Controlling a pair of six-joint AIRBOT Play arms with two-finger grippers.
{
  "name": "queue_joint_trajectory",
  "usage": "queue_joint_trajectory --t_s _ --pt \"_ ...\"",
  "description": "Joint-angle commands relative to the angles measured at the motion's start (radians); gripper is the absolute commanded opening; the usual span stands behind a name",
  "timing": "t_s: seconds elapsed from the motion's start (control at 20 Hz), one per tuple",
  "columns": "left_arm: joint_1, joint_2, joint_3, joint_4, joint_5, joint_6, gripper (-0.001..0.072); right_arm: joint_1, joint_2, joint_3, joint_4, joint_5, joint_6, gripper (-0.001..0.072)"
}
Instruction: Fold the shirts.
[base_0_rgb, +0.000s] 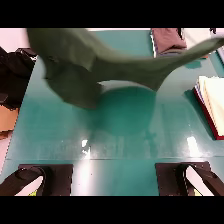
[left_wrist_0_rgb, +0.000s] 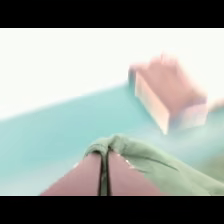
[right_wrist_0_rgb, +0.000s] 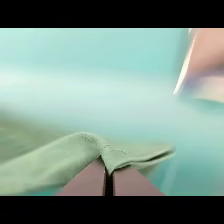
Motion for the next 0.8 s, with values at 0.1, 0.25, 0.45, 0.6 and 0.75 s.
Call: queue_joint_trajectory --t_s 0.1,0.25,0.45,0.6,0.75 --pt "0.0 0.174 0.183 0.01 0.044 -0.04 0.0024 -0.169 0.073 0.316 0.0 0.013 0.001 0.0027" --pt "0.0 0.177 0.212 0.122 0.001 -0.089 0.0024 -0.215 -0.009 0.46 0.002 0.138 0.045 0.0026" --pt "0.0 0.085 0.151 0.312 -0.232 -0.176 0.0024 -0.122 -0.157 0.526 -0.004 0.227 0.065 0.0026" --pt "0.001 -0.026 -0.001 0.307 -0.274 -0.187 0.0025 0.026 -0.257 0.407 -0.14 0.242 0.093 0.0025" --pt "0.001 -0.17 -0.19 0.261 -0.225 -0.229 0.0024 0.178 -0.392 0.272 -0.352 0.275 0.098 0.0026"
